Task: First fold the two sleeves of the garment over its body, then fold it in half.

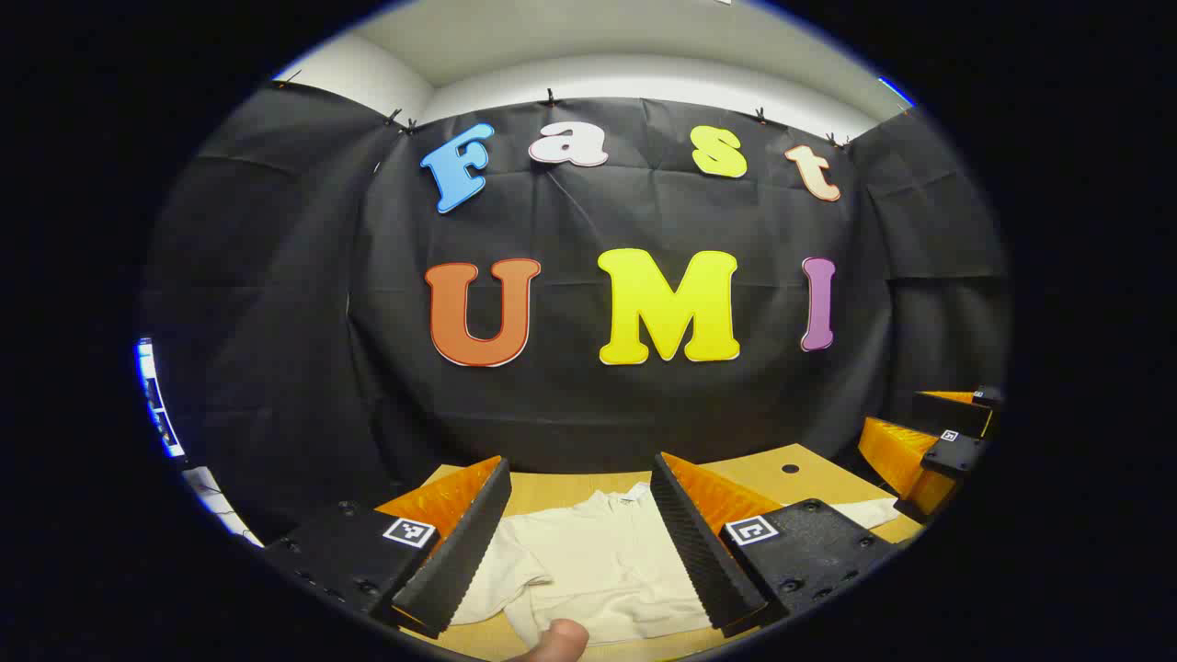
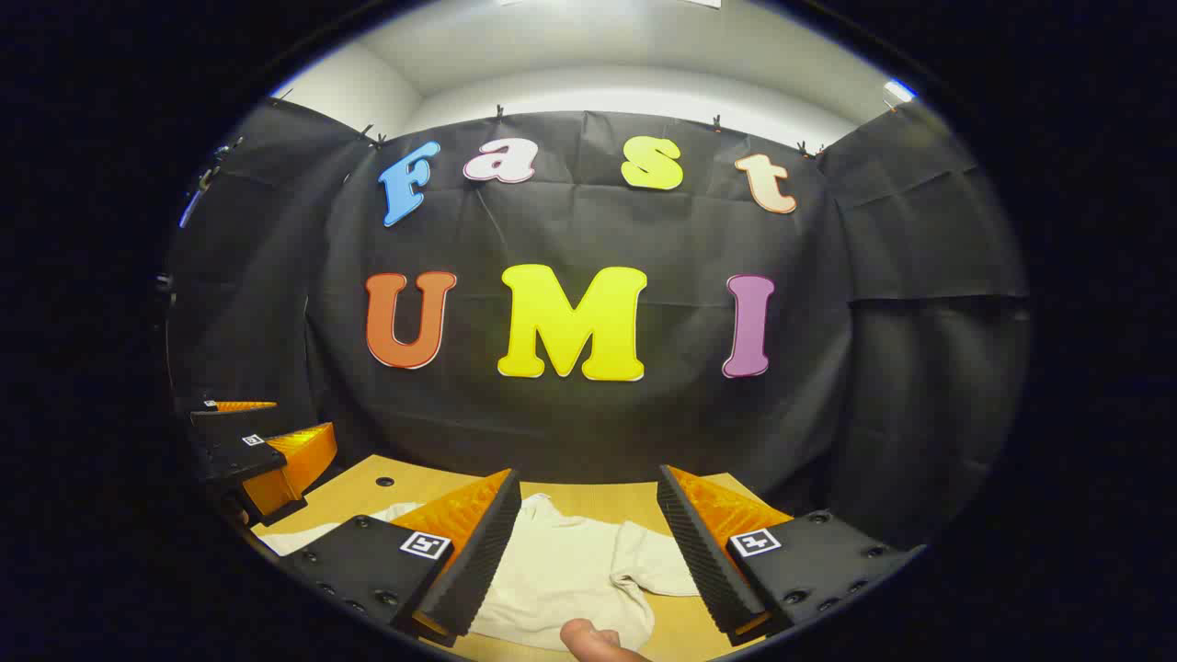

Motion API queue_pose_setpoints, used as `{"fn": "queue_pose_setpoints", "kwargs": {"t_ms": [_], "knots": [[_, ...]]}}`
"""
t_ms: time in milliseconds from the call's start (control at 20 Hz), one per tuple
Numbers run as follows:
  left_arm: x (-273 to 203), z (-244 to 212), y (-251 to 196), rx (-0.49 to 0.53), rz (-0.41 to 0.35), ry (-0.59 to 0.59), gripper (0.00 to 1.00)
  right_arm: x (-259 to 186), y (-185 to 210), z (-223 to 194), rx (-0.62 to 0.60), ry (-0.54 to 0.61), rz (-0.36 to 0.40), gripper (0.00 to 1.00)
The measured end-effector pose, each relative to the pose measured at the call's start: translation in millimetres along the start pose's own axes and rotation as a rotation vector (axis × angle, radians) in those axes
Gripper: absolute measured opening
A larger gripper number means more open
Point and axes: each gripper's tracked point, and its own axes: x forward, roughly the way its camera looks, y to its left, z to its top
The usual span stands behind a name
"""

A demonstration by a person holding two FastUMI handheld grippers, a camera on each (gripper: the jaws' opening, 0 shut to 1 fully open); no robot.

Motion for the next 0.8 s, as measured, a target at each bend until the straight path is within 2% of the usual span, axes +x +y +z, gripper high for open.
{"fn": "queue_pose_setpoints", "kwargs": {"t_ms": [400,800], "knots": [[12.4,-1.3,-14.9,-0.007,0.012,-0.001,0.98,22.8,-17.9,-4.2,0.038,0.020,-0.005,0.93],[15.2,-8.9,-15.7,-0.005,0.017,0.028,0.98,35.4,-15.9,-15.7,0.021,0.041,0.007,0.94]]}}
